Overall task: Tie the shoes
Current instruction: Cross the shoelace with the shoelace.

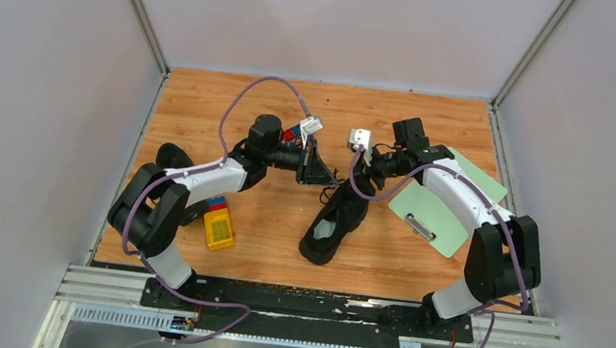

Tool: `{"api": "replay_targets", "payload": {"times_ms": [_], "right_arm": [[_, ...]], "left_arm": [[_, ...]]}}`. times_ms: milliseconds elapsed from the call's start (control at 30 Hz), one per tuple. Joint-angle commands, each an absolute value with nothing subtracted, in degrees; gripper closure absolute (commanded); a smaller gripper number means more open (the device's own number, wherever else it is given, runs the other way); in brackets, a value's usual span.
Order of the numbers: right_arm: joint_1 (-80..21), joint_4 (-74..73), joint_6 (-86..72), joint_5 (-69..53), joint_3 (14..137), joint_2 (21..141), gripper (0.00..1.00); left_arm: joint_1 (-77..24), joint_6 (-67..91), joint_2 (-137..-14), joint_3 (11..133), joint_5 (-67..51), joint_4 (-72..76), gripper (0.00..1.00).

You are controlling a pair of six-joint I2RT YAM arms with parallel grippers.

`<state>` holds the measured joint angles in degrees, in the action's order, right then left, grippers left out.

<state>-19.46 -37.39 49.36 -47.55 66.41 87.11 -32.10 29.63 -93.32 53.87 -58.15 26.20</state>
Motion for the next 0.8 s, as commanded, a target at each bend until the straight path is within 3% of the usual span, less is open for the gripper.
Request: {"api": "replay_targets", "payload": {"times_ms": [0,267,300,433,533,767], "right_arm": [[-21.9,-30.2,47.9,-47.8,67.8,89.0,0.49],[-24.6,-28.0,43.3,-48.9,68.3,90.2,0.57],[-24.8,-27.8,42.6,-49.0,68.3,90.3,0.6],[-25.0,-27.3,40.1,-46.9,68.4,89.2,0.9],[-24.6,-28.3,39.8,-43.7,68.5,86.0,0.99],[-23.3,-34.3,39.2,-42.6,69.8,78.3,1.0]], "left_arm": [[-31.9,30.6,-92.0,53.5,-58.4,29.3,1.0],[-31.8,31.3,-92.1,53.8,-58.2,30.1,1.0],[-31.8,31.3,-92.1,53.8,-58.2,30.1,1.0],[-31.7,30.8,-91.9,53.7,-58.1,29.5,1.0],[-31.6,28.8,-91.1,53.9,-57.7,27.2,1.0],[-31.4,24.5,-89.5,54.9,-55.9,21.8,1.0]]}}
